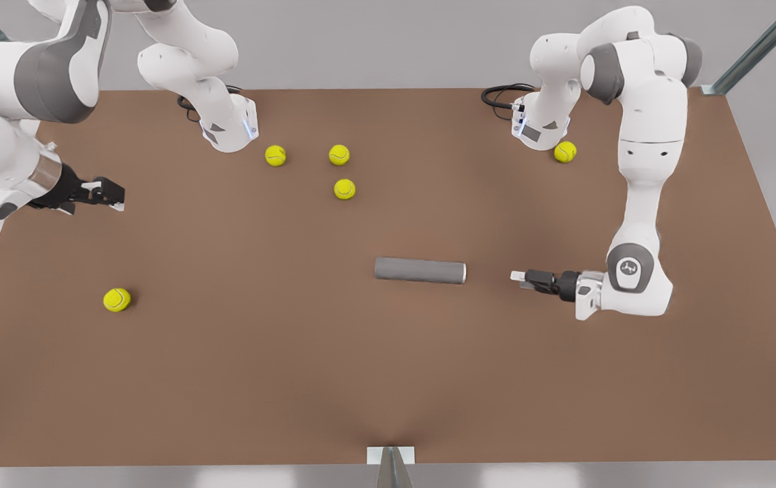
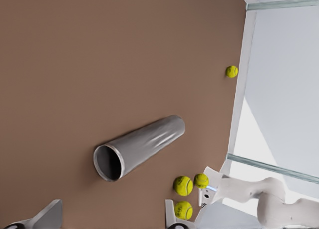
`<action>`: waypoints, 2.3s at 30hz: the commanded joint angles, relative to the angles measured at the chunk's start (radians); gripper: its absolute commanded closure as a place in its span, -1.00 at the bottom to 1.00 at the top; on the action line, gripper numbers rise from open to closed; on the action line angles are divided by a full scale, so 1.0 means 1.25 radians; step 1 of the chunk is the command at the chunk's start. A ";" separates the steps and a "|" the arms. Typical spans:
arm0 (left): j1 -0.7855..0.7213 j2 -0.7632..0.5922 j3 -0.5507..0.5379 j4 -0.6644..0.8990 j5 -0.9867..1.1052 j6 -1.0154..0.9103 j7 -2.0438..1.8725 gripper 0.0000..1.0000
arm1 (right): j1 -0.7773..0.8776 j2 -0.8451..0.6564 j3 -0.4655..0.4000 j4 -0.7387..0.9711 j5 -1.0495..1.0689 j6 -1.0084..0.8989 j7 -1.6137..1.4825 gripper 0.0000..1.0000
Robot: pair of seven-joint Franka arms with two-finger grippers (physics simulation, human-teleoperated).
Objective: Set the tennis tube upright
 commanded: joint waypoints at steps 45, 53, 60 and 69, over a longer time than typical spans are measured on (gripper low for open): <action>-0.200 0.007 -0.003 -0.223 -0.333 0.188 0.452 -0.89 | 0.021 0.145 0.007 0.052 -0.013 -0.057 0.175 -1.00; -0.208 0.017 -0.005 -0.217 -0.351 0.188 0.443 -0.40 | 0.023 0.146 0.005 0.052 -0.015 -0.058 0.176 -1.00; -0.208 -0.014 -0.004 -0.218 -0.349 0.181 0.381 -0.30 | 0.024 0.148 0.007 0.051 -0.015 -0.057 0.176 -1.00; -0.221 -0.044 -0.004 -0.216 -0.346 0.189 0.312 0.06 | 0.024 0.149 0.007 0.050 -0.016 -0.058 0.176 -1.00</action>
